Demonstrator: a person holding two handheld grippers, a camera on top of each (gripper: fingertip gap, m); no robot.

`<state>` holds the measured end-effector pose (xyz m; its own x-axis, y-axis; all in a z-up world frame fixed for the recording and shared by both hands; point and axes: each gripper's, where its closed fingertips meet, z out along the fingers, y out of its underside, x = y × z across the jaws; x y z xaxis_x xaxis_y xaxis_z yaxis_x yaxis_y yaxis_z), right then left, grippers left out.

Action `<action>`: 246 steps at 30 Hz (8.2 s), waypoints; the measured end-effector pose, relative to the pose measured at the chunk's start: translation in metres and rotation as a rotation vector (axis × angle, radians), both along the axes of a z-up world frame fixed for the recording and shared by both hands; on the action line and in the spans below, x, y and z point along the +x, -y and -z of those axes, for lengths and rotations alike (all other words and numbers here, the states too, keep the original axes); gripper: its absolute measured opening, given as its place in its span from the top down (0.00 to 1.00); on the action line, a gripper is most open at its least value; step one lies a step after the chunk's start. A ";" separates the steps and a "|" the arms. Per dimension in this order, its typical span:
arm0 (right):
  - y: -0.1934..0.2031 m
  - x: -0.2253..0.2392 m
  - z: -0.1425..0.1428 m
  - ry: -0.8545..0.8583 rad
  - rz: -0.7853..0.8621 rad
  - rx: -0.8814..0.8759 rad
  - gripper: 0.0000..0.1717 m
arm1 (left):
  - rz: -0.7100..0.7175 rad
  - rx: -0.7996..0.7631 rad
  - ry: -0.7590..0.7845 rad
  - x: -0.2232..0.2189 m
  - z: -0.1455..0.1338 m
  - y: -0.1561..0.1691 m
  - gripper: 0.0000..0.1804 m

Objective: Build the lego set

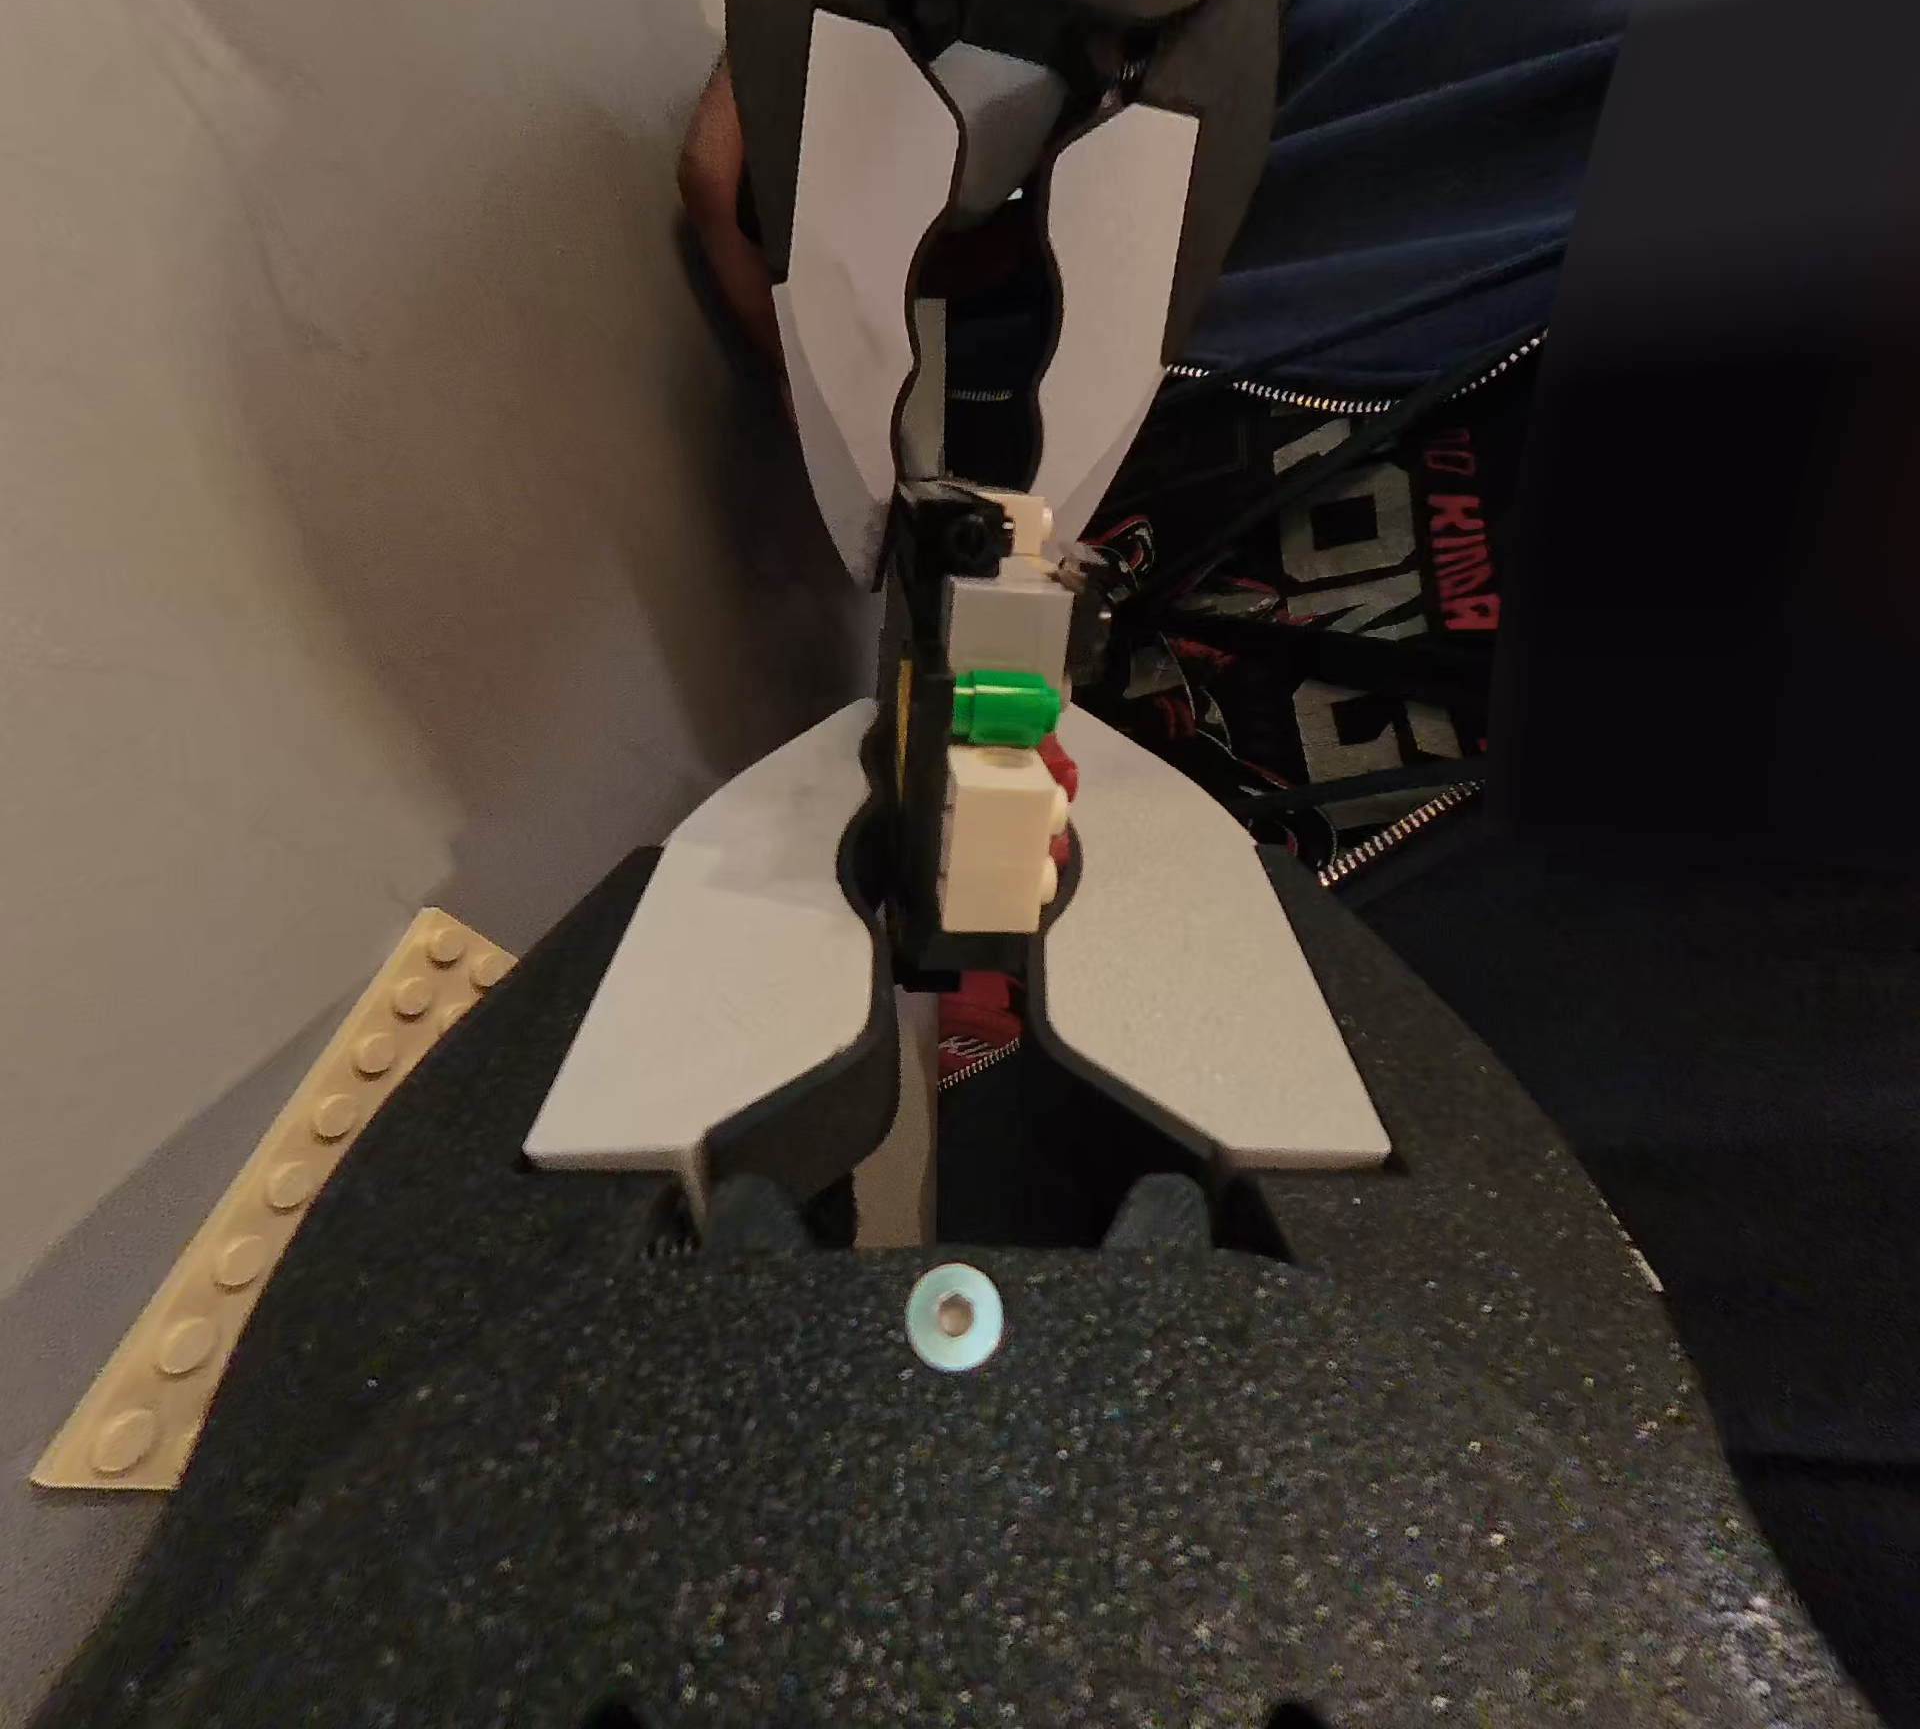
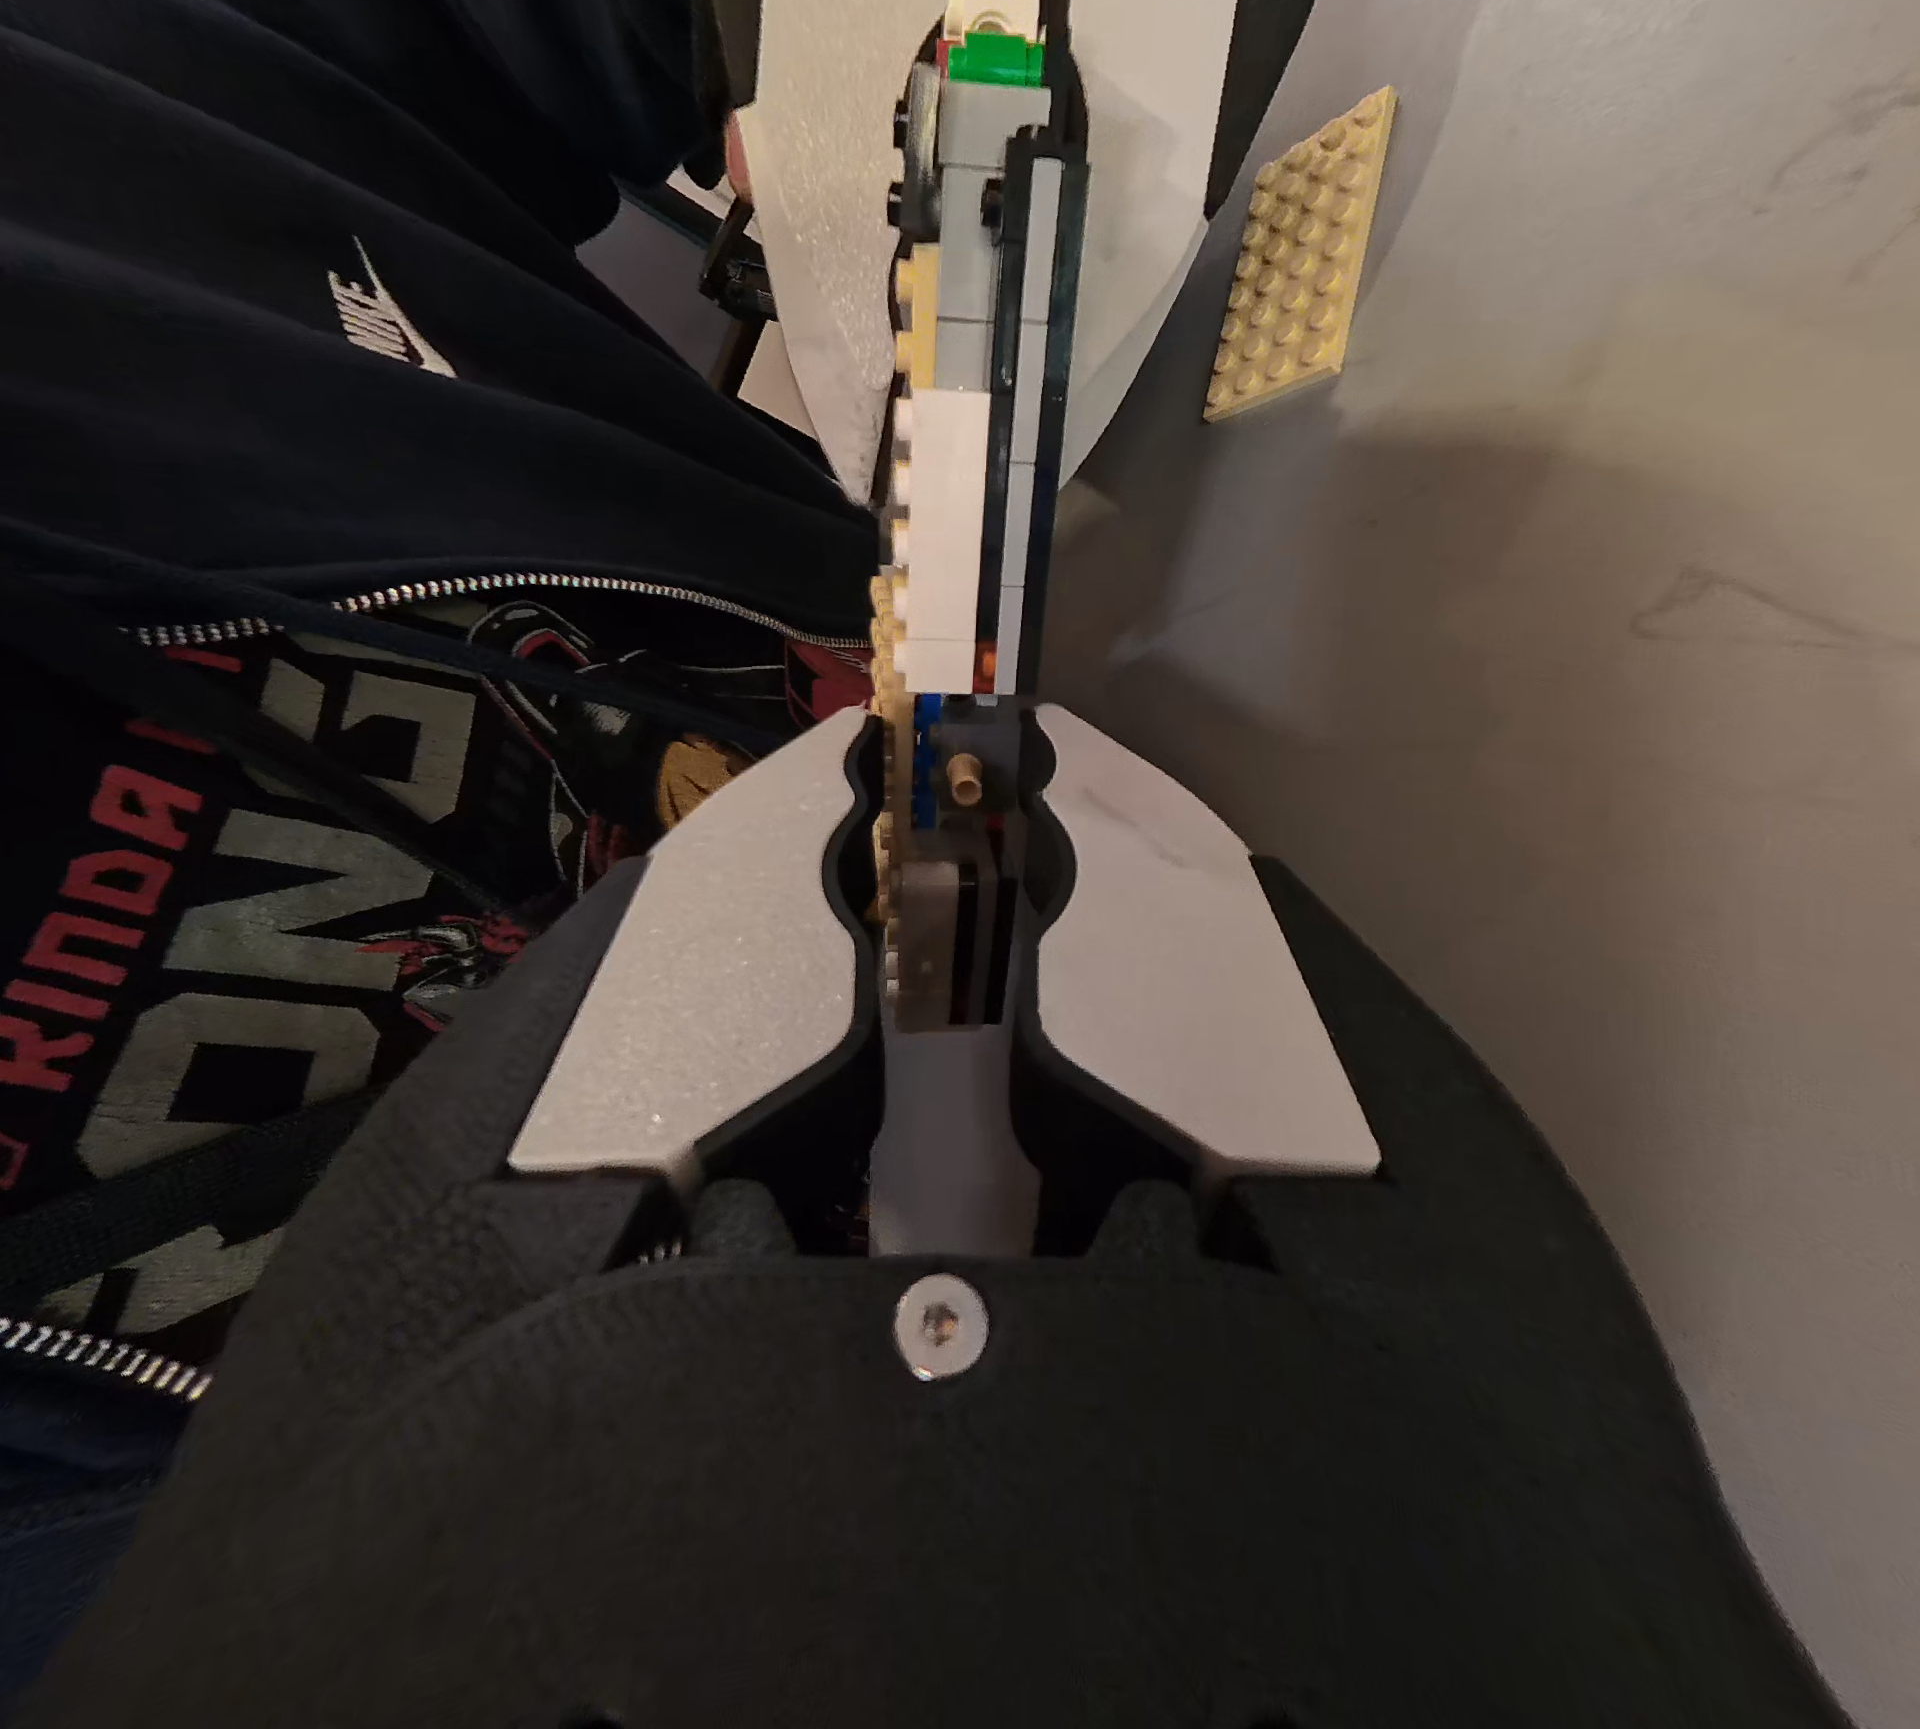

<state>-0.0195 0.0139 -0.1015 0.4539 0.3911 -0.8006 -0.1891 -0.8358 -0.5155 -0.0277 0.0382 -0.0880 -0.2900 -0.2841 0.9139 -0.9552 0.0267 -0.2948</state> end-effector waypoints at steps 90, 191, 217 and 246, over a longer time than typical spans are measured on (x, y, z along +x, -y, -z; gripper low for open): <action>-0.033 0.026 -0.032 -0.400 0.519 0.119 0.85 | -0.905 -0.404 0.191 0.026 -0.018 0.000 0.87; -0.016 0.021 -0.044 -0.277 0.473 0.234 0.86 | -0.699 -0.298 0.289 0.016 -0.024 0.026 0.87; -0.005 0.007 -0.026 -0.153 0.395 0.149 0.78 | -0.775 -0.326 0.302 0.018 -0.027 0.012 0.87; -0.018 0.030 -0.028 -0.266 0.724 0.108 0.74 | -1.282 -0.678 0.137 0.042 -0.027 -0.039 0.87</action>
<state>0.0103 0.0319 -0.0732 0.4238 0.1528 -0.8928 -0.7971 -0.4051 -0.4478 0.0143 0.0776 -0.0611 -0.2685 0.0558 0.9617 -0.1794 -0.9838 0.0070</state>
